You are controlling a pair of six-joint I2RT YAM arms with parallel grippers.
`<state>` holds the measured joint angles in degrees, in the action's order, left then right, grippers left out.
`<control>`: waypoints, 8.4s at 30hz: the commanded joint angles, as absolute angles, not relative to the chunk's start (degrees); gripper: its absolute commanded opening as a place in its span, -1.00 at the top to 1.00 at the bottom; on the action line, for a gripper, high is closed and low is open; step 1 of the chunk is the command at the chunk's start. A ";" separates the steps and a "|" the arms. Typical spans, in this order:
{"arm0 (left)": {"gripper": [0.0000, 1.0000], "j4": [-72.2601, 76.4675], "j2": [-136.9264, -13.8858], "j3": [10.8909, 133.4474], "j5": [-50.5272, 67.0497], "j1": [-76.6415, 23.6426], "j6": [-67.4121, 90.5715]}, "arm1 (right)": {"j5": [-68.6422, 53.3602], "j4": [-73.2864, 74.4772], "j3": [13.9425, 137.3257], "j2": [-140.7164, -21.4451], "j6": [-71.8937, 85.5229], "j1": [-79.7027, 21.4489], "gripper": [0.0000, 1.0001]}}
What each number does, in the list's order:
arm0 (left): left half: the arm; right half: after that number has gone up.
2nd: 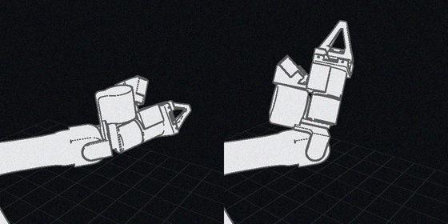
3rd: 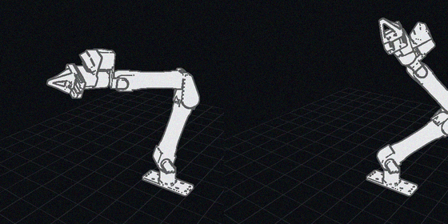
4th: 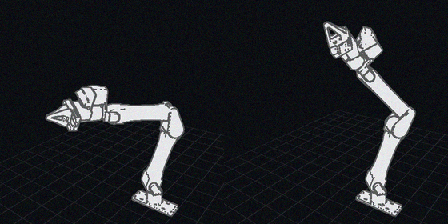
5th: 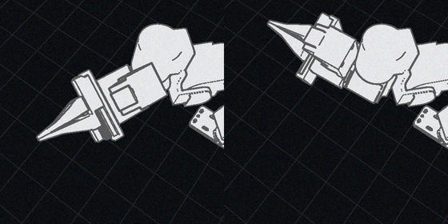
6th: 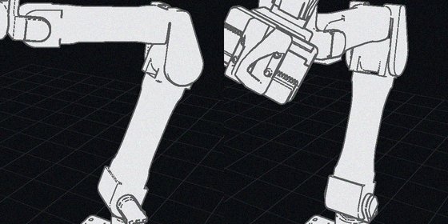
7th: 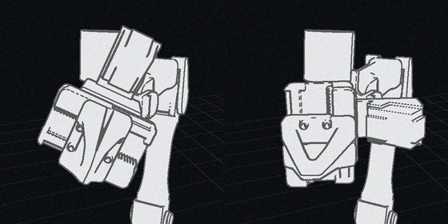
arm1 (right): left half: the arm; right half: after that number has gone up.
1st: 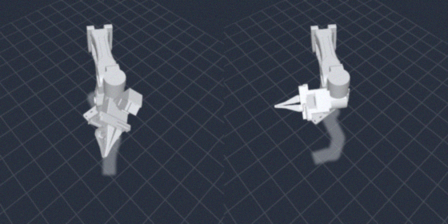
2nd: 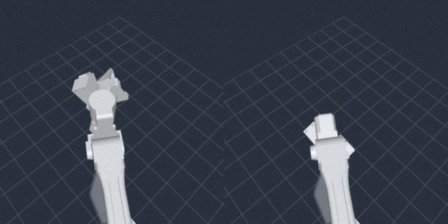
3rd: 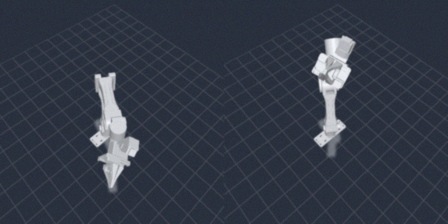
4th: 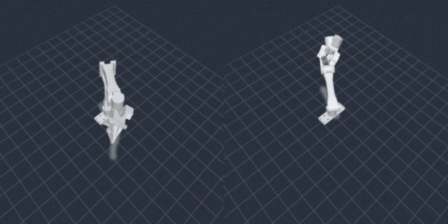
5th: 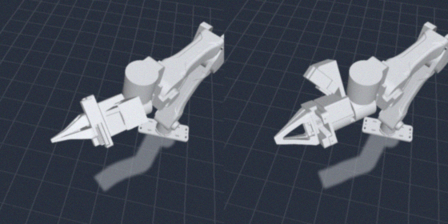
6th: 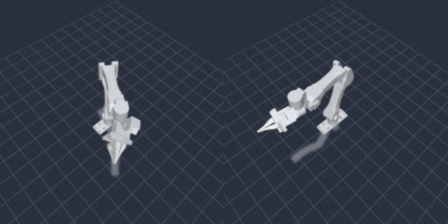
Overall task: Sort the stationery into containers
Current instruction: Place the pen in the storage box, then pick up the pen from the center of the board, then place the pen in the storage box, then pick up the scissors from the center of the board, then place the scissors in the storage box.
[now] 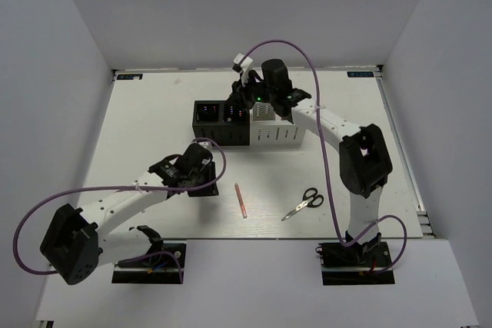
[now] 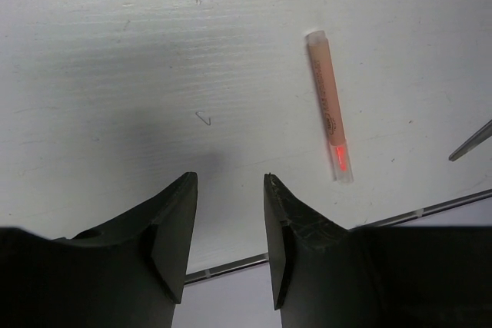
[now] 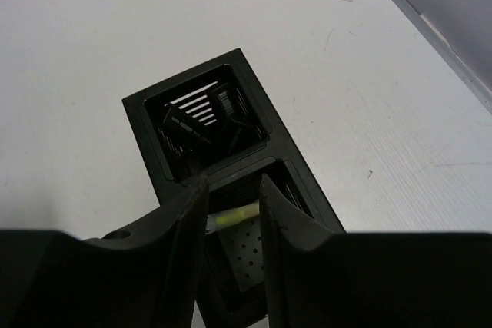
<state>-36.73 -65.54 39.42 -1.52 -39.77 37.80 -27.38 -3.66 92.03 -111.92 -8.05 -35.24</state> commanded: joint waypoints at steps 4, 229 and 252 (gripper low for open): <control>0.12 -34.46 -68.37 43.59 -2.64 -41.92 38.67 | -27.68 -6.16 89.22 -108.03 -9.93 -34.54 0.25; 1.00 -32.42 -104.18 79.53 -28.03 -66.27 17.23 | -16.44 39.29 46.58 -54.41 2.64 -1.49 0.13; 1.00 19.85 -98.85 80.14 -8.97 -38.06 15.92 | -37.18 41.04 44.12 -51.33 -9.67 -1.67 0.64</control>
